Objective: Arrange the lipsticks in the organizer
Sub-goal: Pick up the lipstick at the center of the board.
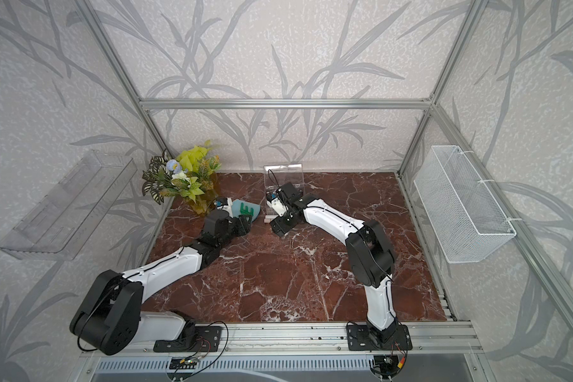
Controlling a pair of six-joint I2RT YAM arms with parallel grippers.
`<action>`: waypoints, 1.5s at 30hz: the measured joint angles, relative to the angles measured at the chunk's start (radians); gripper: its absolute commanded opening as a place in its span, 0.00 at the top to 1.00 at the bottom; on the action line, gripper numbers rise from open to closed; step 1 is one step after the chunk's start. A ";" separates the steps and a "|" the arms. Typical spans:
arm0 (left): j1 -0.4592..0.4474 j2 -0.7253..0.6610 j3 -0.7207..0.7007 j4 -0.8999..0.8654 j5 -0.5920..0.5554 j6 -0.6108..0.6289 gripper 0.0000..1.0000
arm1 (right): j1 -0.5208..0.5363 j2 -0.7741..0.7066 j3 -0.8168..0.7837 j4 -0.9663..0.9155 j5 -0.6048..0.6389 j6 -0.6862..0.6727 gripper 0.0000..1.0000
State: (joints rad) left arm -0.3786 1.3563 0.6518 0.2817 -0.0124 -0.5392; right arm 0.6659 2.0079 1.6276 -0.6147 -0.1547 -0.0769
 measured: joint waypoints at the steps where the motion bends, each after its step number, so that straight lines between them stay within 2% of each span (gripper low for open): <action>1: 0.002 0.000 0.000 0.000 0.005 0.000 0.41 | 0.000 0.018 0.016 -0.003 0.002 -0.005 0.17; 20: 0.021 0.002 0.000 0.002 0.038 0.008 0.41 | -0.001 0.259 0.257 -0.052 0.012 -0.079 0.15; 27: 0.022 0.002 0.000 0.002 0.040 0.008 0.41 | -0.005 0.312 0.319 -0.075 0.011 -0.098 0.15; 45: 0.026 0.002 0.000 0.002 0.043 0.008 0.41 | -0.026 0.355 0.358 -0.101 -0.036 -0.100 0.16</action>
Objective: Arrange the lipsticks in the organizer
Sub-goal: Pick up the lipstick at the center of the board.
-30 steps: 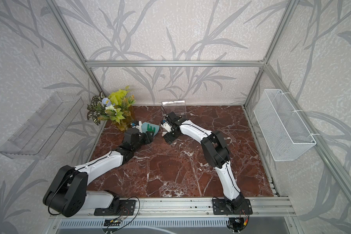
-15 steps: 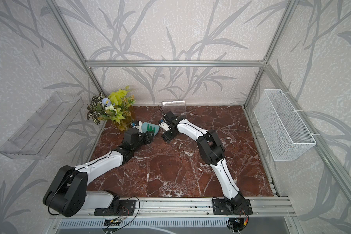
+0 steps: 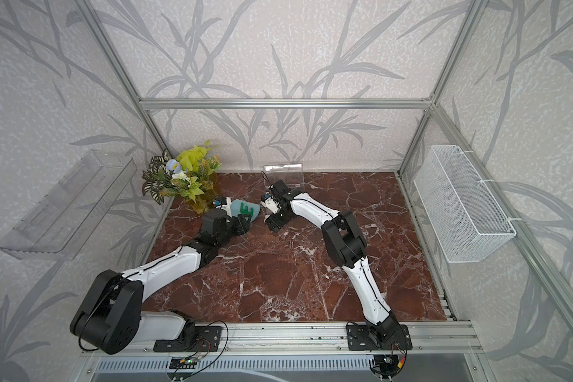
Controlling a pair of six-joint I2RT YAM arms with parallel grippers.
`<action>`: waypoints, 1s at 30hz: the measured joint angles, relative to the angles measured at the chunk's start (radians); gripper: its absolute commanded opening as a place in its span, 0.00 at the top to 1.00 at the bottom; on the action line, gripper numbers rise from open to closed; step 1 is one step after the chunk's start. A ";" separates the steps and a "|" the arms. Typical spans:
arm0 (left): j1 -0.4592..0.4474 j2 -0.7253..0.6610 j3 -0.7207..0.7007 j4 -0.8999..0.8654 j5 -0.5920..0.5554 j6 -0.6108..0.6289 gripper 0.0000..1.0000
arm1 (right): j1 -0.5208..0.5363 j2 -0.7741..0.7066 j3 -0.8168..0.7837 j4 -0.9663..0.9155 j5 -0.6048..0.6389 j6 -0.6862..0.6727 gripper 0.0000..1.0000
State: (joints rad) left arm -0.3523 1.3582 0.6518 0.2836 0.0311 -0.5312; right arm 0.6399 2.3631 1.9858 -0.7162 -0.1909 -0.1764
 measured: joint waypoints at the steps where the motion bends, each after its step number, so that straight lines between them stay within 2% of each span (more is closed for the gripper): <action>1: 0.000 0.000 0.000 0.000 0.001 0.000 0.41 | 0.000 0.005 0.005 -0.002 -0.003 0.000 0.16; 11: 0.000 0.000 0.000 0.000 0.005 0.000 0.41 | 0.000 0.034 0.015 -0.022 -0.030 0.003 0.20; 18: 0.000 -0.001 0.000 -0.001 0.005 0.000 0.41 | 0.011 0.034 0.018 -0.043 -0.038 0.010 0.37; 24: 0.000 -0.003 0.000 -0.007 0.005 0.003 0.41 | 0.036 0.051 0.089 -0.113 -0.019 0.011 0.50; 30: 0.000 -0.016 0.000 -0.017 0.004 0.008 0.41 | 0.060 0.051 0.100 -0.161 0.000 0.011 0.55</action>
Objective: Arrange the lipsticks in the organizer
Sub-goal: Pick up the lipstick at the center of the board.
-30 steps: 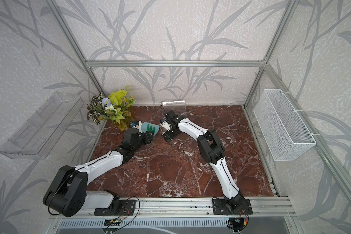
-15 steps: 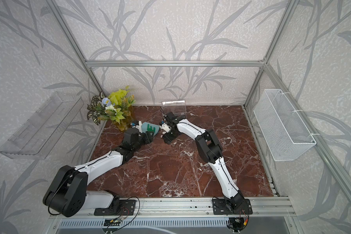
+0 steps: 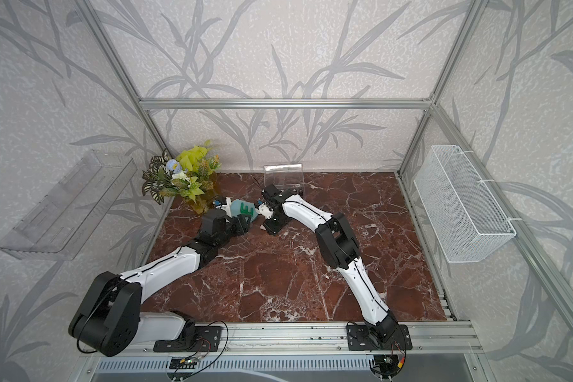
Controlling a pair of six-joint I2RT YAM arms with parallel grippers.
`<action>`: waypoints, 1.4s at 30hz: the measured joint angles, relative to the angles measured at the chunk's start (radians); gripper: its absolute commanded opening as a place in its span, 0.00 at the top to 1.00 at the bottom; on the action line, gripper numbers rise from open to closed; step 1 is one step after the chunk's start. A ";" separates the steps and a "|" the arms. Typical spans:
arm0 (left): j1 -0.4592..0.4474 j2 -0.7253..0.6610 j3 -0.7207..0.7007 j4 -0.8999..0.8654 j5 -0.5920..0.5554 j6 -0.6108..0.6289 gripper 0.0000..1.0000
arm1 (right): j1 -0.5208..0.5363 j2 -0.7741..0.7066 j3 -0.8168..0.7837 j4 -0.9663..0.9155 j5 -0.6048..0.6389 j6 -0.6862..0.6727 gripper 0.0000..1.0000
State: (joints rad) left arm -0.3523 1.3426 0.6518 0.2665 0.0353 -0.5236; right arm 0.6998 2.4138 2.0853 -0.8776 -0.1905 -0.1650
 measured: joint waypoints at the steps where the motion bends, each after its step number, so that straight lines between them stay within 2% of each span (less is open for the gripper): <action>1: 0.000 -0.001 0.000 -0.001 0.000 0.000 0.41 | 0.002 0.000 0.000 -0.009 0.000 0.000 0.55; 20: 0.003 -0.015 0.000 -0.013 0.000 0.001 0.41 | 0.032 0.091 0.145 -0.156 0.027 -0.003 0.49; 23: 0.007 -0.021 0.000 -0.013 0.000 0.001 0.41 | 0.042 0.091 0.146 -0.175 0.033 -0.005 0.54; 26: 0.011 -0.026 0.000 -0.013 0.000 0.001 0.41 | 0.048 0.092 0.146 -0.188 0.034 -0.005 0.62; 36: 0.035 -0.063 0.000 -0.020 0.015 0.000 0.41 | 0.054 0.091 0.138 -0.204 0.024 -0.001 0.78; 39: 0.044 -0.084 0.000 -0.021 0.040 -0.005 0.41 | 0.047 0.055 0.073 -0.172 -0.001 0.009 0.83; 42: 0.048 -0.117 0.001 -0.024 0.069 -0.011 0.40 | 0.032 0.000 -0.028 -0.138 -0.045 0.026 0.84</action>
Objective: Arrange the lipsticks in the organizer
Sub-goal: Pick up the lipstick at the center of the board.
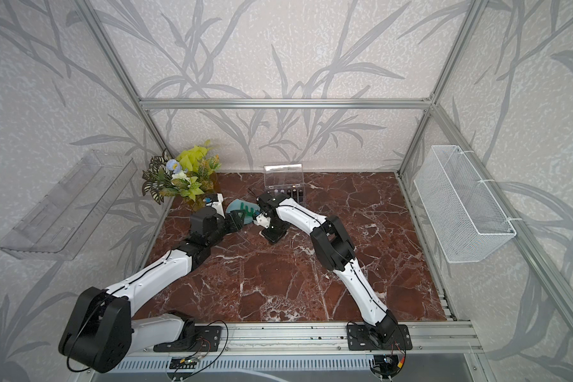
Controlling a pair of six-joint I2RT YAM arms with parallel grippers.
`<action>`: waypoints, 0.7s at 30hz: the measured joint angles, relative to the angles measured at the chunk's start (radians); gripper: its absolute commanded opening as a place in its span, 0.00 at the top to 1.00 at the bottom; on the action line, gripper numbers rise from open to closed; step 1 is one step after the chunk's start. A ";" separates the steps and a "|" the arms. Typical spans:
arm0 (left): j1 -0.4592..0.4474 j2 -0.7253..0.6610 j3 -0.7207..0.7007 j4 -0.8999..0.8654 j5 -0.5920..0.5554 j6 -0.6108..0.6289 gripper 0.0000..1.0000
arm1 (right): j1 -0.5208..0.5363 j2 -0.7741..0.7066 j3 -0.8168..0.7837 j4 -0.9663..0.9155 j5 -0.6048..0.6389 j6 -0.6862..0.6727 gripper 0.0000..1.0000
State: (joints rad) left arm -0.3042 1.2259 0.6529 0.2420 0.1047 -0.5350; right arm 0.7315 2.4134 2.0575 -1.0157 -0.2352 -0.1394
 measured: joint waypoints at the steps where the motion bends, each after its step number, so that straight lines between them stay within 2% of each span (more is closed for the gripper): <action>1: 0.001 -0.012 0.003 -0.005 0.009 -0.001 0.40 | -0.008 -0.022 -0.036 0.014 -0.022 0.010 0.84; 7: 0.006 -0.041 0.062 -0.018 0.114 -0.024 0.39 | -0.101 -0.229 -0.293 0.154 -0.187 0.088 0.84; 11: 0.006 -0.029 0.090 -0.010 0.226 -0.053 0.24 | -0.176 -0.415 -0.453 0.284 -0.318 0.160 0.84; 15: 0.007 0.005 0.112 -0.002 0.340 -0.080 0.15 | -0.231 -0.565 -0.583 0.429 -0.454 0.245 0.84; 21: 0.007 0.046 0.121 0.067 0.526 -0.151 0.15 | -0.247 -0.649 -0.691 0.560 -0.593 0.336 0.84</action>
State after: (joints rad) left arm -0.2970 1.2720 0.7734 0.3092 0.6304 -0.6857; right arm 0.4847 1.7649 1.3666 -0.4557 -0.8284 0.1967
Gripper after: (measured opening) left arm 0.866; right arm 0.218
